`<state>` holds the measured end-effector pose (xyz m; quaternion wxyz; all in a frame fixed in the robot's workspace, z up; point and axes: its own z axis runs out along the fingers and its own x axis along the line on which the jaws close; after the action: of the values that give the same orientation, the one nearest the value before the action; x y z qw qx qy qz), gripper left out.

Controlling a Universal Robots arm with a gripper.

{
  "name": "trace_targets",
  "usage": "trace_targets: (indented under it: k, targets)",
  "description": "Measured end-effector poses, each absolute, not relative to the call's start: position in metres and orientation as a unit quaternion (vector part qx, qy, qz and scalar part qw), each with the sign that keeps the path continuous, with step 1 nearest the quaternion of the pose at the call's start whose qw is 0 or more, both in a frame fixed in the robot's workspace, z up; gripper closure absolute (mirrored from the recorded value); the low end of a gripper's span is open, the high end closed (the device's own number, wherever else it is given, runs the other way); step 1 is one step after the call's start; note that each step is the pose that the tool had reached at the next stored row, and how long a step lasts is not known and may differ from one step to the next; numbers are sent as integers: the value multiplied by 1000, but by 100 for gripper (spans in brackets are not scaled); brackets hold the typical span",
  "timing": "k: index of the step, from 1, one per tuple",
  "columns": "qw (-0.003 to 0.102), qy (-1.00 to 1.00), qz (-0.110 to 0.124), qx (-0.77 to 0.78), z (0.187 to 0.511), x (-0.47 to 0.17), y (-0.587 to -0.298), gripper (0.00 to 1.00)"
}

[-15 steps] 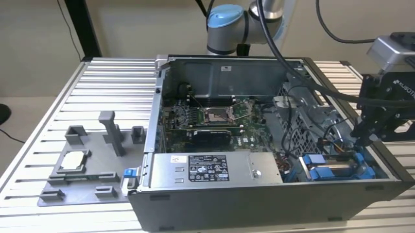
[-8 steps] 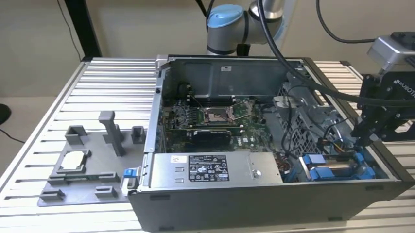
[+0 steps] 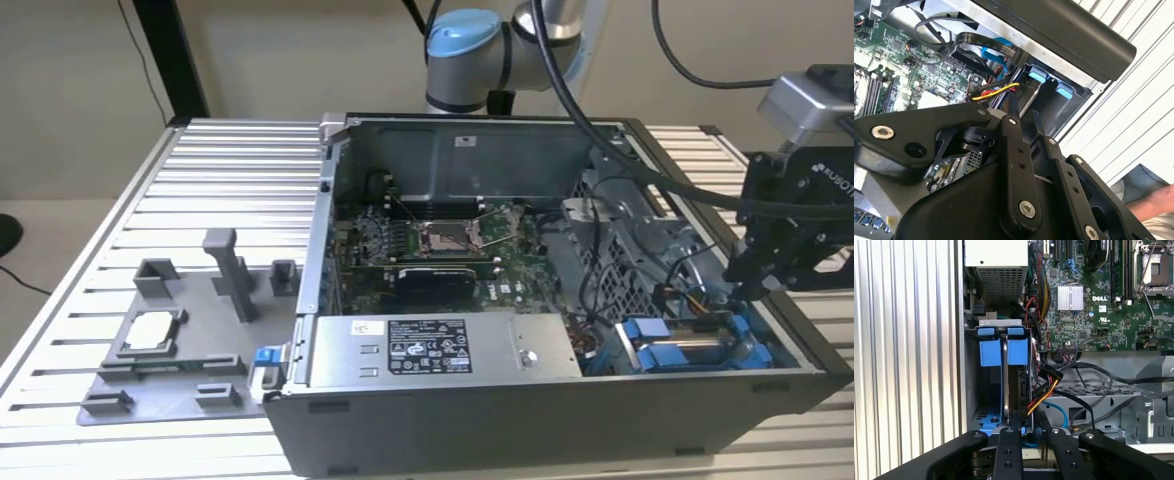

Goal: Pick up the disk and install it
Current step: 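Insert the first disk wire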

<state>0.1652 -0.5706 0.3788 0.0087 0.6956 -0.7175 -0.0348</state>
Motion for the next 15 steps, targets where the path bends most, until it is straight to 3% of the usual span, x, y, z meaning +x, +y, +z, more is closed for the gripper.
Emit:
trace_targets:
  k: [11,15]
  targets:
    - [14,-717,-42,695,370,187,-571,0]
    - [6,-720,-49,693,367,185,-570,0]
